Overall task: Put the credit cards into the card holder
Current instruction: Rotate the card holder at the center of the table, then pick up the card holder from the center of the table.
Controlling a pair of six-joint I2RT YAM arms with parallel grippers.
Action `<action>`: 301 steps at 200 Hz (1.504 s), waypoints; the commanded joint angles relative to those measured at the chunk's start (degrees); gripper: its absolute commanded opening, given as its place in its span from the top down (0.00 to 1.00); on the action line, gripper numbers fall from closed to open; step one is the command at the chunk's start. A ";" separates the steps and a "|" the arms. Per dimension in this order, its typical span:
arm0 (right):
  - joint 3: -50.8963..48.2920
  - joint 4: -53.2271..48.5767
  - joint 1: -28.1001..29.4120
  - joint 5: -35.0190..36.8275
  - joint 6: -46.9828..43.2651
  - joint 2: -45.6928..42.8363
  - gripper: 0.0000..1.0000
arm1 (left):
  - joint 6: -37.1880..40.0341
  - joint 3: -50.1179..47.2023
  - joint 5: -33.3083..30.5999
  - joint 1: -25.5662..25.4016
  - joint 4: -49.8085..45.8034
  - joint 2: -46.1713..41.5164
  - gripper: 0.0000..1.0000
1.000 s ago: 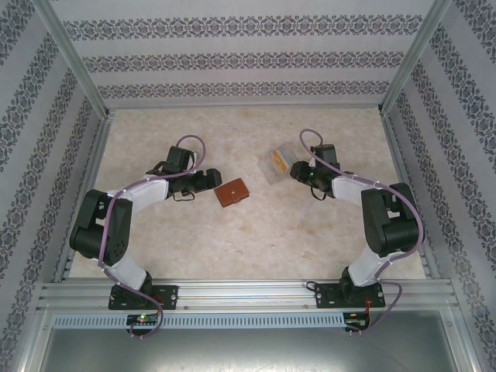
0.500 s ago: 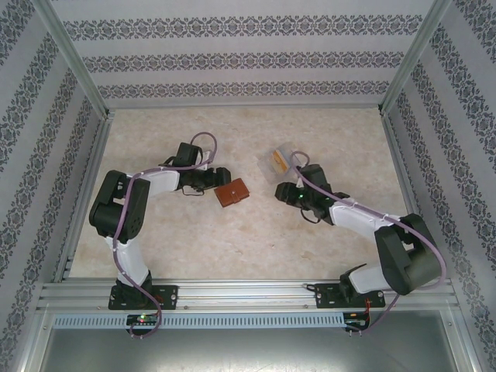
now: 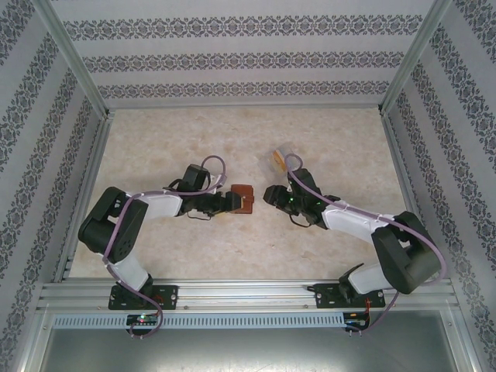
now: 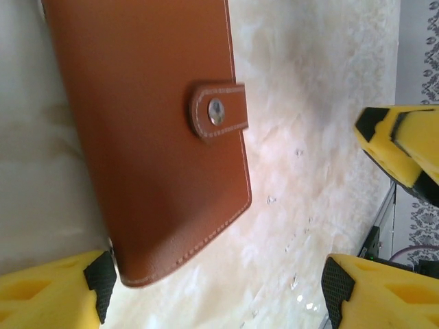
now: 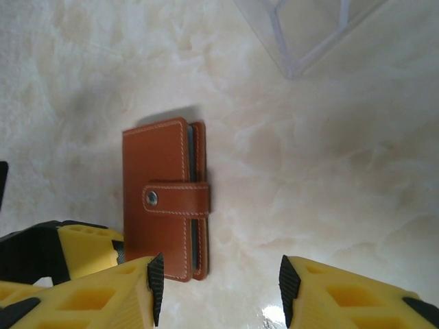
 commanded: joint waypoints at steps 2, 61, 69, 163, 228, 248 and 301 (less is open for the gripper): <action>1.94 -0.32 0.68 -1.84 0.67 3.33 0.49 | -0.90 -0.81 -4.20 -0.44 -7.53 -3.28 0.20; 10.15 -0.91 2.09 -4.75 -2.23 12.11 0.54 | -1.98 4.39 -9.31 2.84 -6.69 -0.64 0.42; 10.82 -0.48 2.66 -4.78 -1.82 13.32 0.54 | -2.25 5.06 -8.48 2.82 -6.39 0.55 0.44; 12.36 3.31 5.60 -6.39 0.86 20.08 0.67 | -1.86 9.03 -0.48 2.64 -4.25 8.64 0.71; 12.13 6.83 5.68 -8.42 2.16 20.84 0.79 | -2.89 9.23 1.19 2.39 -2.55 7.69 1.00; 12.13 4.17 5.76 -5.67 -0.02 18.79 0.70 | -2.73 9.47 -1.22 2.36 -5.21 5.27 1.00; 18.07 -10.18 10.59 9.53 -11.32 13.42 0.54 | -3.22 11.42 -6.44 2.38 -15.61 -1.95 1.00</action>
